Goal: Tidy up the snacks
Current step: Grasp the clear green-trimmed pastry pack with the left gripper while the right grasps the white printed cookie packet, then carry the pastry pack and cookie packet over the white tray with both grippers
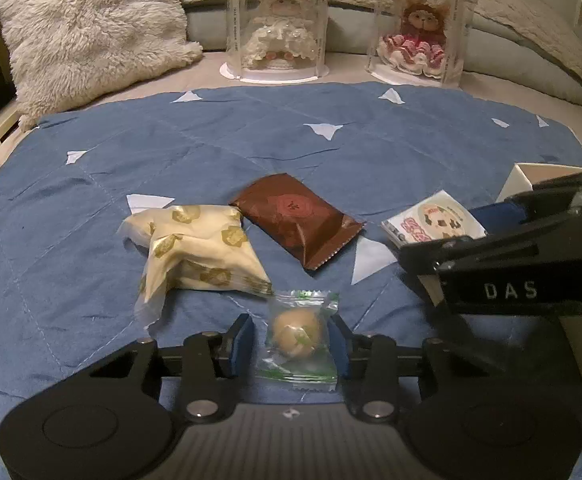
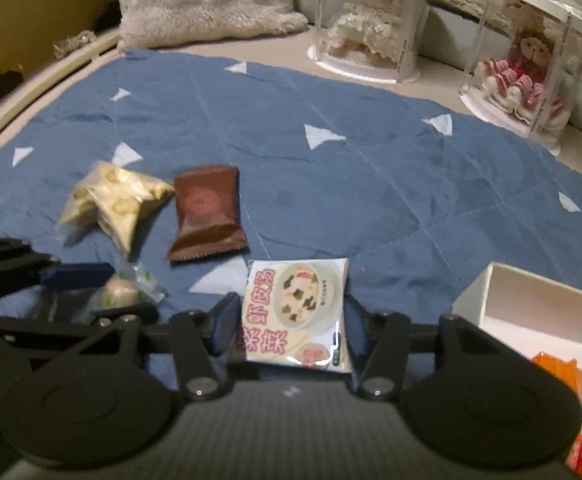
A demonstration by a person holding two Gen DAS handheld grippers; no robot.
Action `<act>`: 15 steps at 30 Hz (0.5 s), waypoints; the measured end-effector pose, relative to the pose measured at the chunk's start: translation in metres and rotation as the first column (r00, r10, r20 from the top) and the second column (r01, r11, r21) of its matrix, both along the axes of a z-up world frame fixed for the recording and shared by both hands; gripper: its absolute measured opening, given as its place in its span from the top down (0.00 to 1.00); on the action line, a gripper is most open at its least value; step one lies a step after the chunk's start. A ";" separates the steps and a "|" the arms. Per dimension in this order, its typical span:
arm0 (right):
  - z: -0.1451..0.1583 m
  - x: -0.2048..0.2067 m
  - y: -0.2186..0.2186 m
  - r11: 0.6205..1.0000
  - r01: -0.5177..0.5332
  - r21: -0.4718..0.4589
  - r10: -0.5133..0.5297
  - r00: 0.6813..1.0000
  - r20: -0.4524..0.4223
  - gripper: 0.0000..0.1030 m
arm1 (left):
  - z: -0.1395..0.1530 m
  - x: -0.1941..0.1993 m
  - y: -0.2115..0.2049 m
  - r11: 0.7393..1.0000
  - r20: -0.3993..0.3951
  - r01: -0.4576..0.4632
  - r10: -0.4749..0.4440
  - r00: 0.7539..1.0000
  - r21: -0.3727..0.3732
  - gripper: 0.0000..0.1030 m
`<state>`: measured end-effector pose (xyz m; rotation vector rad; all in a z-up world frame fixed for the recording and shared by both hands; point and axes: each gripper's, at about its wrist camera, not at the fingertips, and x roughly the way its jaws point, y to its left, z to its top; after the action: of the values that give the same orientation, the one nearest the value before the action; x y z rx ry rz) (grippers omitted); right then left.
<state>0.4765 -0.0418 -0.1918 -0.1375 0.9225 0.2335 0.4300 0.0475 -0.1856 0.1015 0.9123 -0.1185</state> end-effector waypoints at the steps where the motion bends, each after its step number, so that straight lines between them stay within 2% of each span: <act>1: 0.001 0.000 0.000 1.000 0.000 0.006 0.000 1.000 0.002 0.42 | 0.000 0.000 0.000 1.000 0.000 0.000 0.000 1.000 -0.003 0.63; 9: 0.005 -0.003 -0.001 1.000 0.001 0.020 -0.001 1.000 0.008 0.42 | 0.008 -0.004 0.001 0.997 0.007 -0.058 0.058 0.998 -0.041 0.64; 15: 0.020 -0.019 -0.009 1.000 0.000 0.027 -0.001 0.999 0.032 0.42 | 0.033 -0.011 0.001 0.992 0.046 -0.105 0.108 0.993 -0.075 0.65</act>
<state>0.4576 -0.0512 -0.1715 -0.1156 0.8870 0.2422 0.4185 0.0488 -0.1531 -0.0115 0.8610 -0.0492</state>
